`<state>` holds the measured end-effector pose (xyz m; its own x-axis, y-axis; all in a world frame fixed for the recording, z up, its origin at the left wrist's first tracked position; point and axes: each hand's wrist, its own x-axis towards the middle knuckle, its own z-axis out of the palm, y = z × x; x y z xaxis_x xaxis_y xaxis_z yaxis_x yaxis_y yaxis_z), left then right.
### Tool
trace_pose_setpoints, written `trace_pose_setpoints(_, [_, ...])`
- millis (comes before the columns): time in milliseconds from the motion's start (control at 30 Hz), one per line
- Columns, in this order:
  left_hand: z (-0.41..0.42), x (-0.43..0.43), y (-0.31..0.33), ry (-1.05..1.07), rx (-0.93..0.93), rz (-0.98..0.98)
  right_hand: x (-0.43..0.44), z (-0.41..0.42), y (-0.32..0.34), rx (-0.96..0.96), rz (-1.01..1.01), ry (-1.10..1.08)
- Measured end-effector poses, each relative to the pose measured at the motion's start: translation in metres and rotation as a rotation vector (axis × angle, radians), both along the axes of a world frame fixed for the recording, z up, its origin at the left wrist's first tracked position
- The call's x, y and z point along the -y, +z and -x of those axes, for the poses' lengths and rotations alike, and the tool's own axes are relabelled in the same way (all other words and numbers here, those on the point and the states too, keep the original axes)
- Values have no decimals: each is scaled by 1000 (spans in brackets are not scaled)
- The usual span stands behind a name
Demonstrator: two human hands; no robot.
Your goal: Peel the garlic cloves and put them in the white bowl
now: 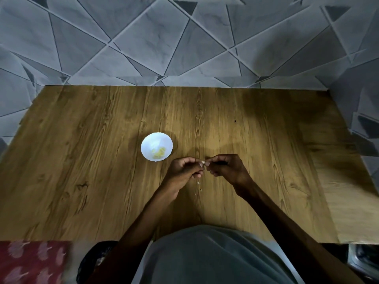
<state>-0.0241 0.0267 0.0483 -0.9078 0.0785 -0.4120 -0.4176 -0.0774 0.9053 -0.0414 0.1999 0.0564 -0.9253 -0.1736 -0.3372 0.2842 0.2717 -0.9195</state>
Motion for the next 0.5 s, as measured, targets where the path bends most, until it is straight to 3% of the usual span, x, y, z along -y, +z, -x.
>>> trace_pose_setpoints(100, [-1,0,1,-8,-23,14,0,-1,1,-4,4,3])
trace_pose_setpoints(233, [-2,0,3,20,40,-122,1,-2,3,-62,8,-1])
trace_pose_setpoints(500, [-7,0,6,-10,-11,-126,0,-7,10,63,180,-9])
